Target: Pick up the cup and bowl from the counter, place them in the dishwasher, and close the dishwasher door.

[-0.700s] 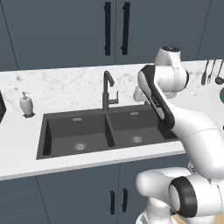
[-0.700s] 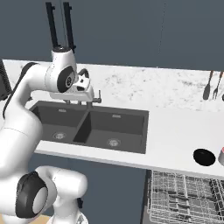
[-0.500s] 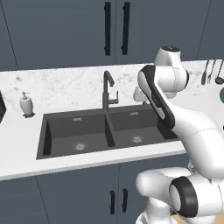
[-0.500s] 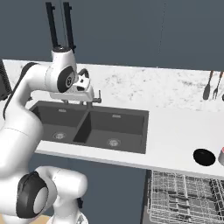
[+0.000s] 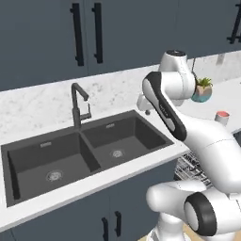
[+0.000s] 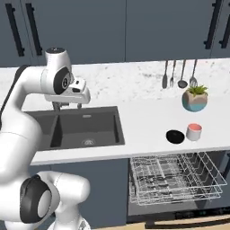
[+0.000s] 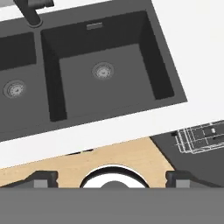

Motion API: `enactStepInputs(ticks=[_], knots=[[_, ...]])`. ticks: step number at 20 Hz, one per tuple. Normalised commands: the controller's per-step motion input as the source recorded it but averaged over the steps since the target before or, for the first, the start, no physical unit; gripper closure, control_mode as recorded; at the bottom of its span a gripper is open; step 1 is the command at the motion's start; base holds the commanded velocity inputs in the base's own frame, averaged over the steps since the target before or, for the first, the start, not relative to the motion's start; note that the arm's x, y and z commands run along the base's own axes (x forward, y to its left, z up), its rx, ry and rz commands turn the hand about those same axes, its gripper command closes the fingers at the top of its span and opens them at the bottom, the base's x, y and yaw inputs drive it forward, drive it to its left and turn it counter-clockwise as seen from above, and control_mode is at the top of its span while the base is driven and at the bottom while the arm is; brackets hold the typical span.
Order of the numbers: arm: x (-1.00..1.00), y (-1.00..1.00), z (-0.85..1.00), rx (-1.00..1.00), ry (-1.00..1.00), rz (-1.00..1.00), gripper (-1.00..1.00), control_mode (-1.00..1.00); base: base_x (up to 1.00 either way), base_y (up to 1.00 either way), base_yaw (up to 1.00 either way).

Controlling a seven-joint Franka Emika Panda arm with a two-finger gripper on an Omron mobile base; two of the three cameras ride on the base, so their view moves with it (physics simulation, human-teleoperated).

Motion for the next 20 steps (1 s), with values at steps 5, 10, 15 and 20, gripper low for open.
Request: enactStepInputs(ticks=[5,10,15,20], knots=[[0.0,0.0,0.0,0.0,0.0,0.0,-1.0,1.0,0.0,0.52,-0.63],[0.0,0.0,0.0,0.0,0.0,0.0,-1.0,1.0,0.04,0.51,-0.59],[0.0,0.0,0.0,0.0,0.0,0.0,-1.0,1.0,0.31,0.3,-0.5],[0.0,0.0,0.0,0.0,0.0,0.0,-1.0,1.0,0.46,0.23,-0.43]])
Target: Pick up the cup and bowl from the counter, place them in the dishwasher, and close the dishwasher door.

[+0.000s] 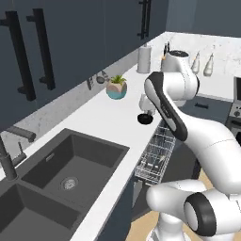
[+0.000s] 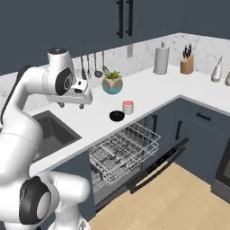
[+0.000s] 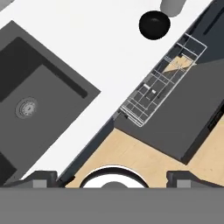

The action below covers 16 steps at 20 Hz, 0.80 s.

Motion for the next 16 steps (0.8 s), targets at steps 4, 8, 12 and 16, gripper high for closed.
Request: enactStepInputs(ticks=[4,8,12,16], knots=[[0.0,0.0,0.0,0.0,0.0,0.0,-1.0,1.0,0.35,0.29,-0.41],[0.0,0.0,0.0,0.0,0.0,0.0,-1.0,1.0,0.26,0.15,-0.34],[0.01,0.0,0.0,0.0,0.01,-0.16,-1.0,-1.0,0.03,0.0,-0.06],[0.06,-0.31,0.0,0.08,0.0,-0.19,-1.0,-1.0,0.0,0.0,0.0]])
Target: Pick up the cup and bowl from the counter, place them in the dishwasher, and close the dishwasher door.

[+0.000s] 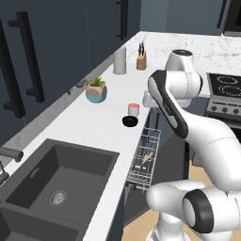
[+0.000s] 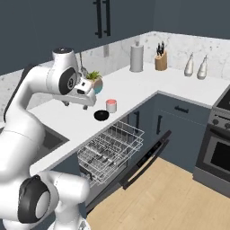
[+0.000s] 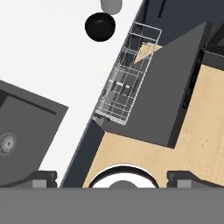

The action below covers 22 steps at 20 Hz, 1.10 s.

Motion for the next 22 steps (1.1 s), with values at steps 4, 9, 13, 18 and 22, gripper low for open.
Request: enactStepInputs(ticks=[4,9,13,18,22], knots=[[0.6,-0.48,0.0,0.1,0.01,-0.21,-1.0,-1.0,0.0,0.0,0.0],[0.81,-0.4,-0.07,0.09,0.01,-0.11,-1.0,-1.0,0.0,0.0,0.0],[0.83,-0.24,-0.26,0.07,0.0,-0.05,-1.0,-1.0,0.0,0.0,0.0],[0.85,-0.02,-0.45,0.01,0.0,-0.04,-1.0,-1.0,0.0,0.0,0.0],[0.81,0.0,-0.46,0.0,0.0,-0.04,-1.0,-1.0,0.0,0.0,0.0]])
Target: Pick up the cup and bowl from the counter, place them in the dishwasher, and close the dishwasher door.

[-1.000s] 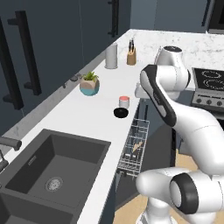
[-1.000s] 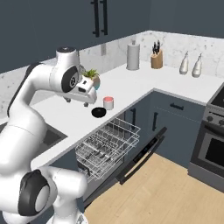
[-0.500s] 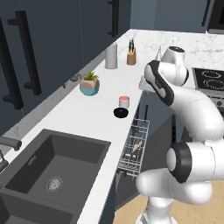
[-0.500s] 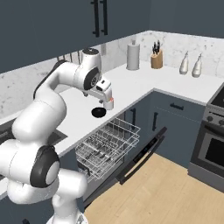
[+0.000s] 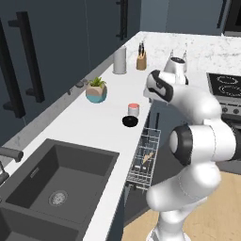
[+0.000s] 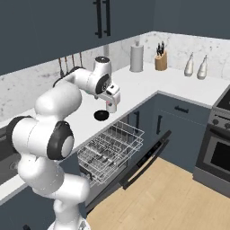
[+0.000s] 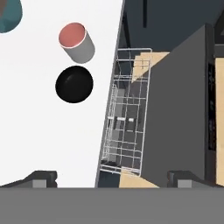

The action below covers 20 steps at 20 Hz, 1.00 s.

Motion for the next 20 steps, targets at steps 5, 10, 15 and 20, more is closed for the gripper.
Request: enactStepInputs(ticks=[5,10,15,20], knots=[[0.69,0.0,-0.34,0.0,0.0,-0.04,-1.0,-1.0,0.0,0.0,0.0],[0.67,0.0,-0.31,0.0,0.0,-0.03,-1.0,-1.0,0.0,0.0,0.0],[0.56,0.0,-0.3,0.0,0.0,-0.03,-1.0,-1.0,0.0,0.0,0.0],[0.43,0.01,-0.27,-0.01,0.0,-0.03,-1.0,-1.0,0.0,0.0,0.0]])
